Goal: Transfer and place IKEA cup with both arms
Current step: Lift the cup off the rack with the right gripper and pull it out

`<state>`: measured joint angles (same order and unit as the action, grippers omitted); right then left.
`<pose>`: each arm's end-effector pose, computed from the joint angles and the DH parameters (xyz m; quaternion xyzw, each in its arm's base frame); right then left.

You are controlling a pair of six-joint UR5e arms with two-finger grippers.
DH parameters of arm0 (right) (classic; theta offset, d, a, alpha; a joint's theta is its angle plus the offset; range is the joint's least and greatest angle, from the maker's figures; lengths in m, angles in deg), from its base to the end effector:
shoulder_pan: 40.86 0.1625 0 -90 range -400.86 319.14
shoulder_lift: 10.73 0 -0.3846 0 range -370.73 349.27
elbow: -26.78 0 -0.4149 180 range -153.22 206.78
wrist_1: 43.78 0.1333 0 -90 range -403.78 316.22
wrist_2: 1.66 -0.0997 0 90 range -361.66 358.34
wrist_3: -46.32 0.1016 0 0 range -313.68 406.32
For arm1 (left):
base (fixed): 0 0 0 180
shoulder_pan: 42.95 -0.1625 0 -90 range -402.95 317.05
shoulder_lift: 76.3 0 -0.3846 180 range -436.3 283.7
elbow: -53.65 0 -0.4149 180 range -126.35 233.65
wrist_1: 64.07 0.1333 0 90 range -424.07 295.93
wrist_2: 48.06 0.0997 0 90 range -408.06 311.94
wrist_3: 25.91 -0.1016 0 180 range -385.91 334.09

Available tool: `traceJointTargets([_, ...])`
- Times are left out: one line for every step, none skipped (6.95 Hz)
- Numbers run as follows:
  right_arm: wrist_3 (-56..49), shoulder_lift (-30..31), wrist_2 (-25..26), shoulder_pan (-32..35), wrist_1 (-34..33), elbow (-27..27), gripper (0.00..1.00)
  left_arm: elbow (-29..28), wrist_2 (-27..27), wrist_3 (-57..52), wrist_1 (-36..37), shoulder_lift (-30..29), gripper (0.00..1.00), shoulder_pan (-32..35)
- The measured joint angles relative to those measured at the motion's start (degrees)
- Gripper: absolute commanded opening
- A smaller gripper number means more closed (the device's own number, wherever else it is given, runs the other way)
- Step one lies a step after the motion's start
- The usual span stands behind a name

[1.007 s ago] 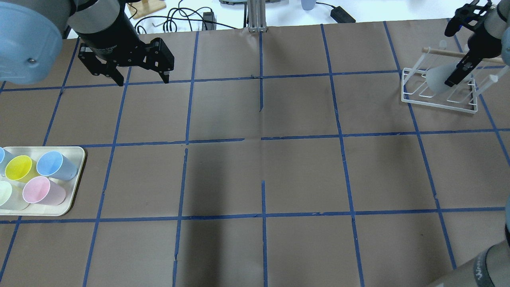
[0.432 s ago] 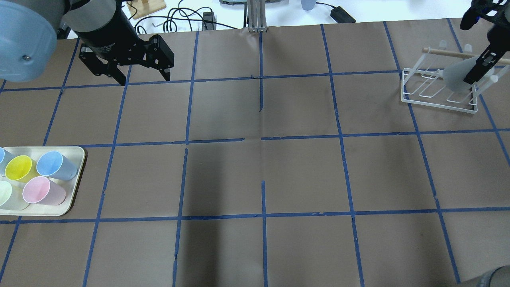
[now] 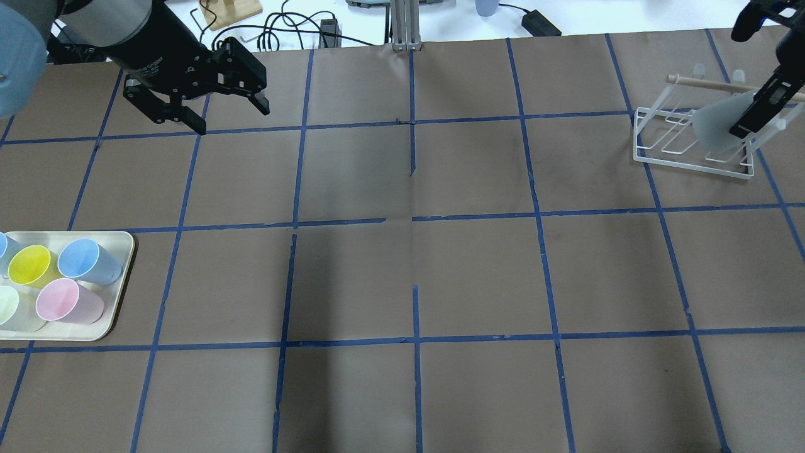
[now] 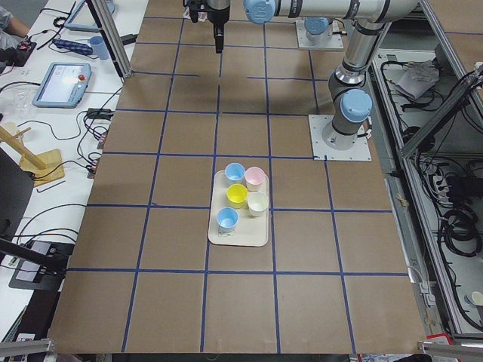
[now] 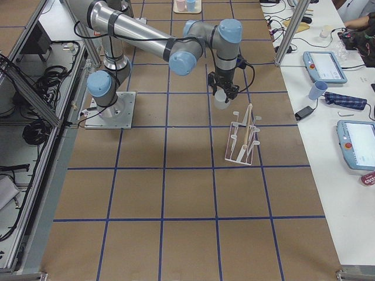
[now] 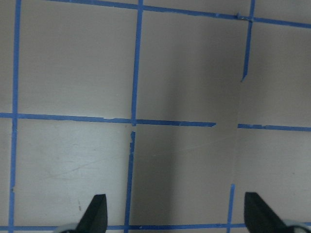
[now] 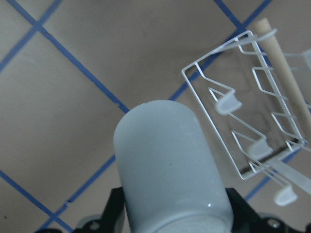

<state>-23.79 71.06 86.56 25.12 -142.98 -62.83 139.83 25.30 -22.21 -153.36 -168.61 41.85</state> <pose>-0.1066 -0.5744 0.3876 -0.3916 0.9199 -0.0196 0.0018 -0.1134 -0.5462 0.4643 0.0740 -0.9865 0.0211 0.1444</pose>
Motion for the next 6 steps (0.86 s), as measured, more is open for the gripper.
traceJointTargets([0.2,1.2,-6.5,0.6,5.6,0.0,0.1,0.1,-4.7,-0.3,-1.5,0.0,1.0,-2.0])
traceJointTargets([0.3,2.1,-14.2,1.4,11.1,-0.1,0.1,0.3,-9.0,-1.6,-3.1,0.0,1.0,-3.9])
traceJointTargets([0.2,2.7,-21.9,2.0,16.3,-0.2,0.1,1.4,-13.6,-3.6,-4.3,0.1,1.0,-5.7])
traceJointTargets([-0.1,3.4,-28.1,2.7,22.1,-0.4,0.09,3.4,-18.9,-5.1,-4.9,0.5,1.0,-7.2])
traceJointTargets([-1.2,4.0,-33.5,3.3,28.1,-0.6,0.09,5.7,-23.4,-6.4,-5.1,1.2,1.0,-8.4])
traceJointTargets([-3.5,4.6,-38.7,4.0,34.3,-0.7,0.08,7.8,-27.7,-8.0,-5.1,1.7,1.0,-9.1])
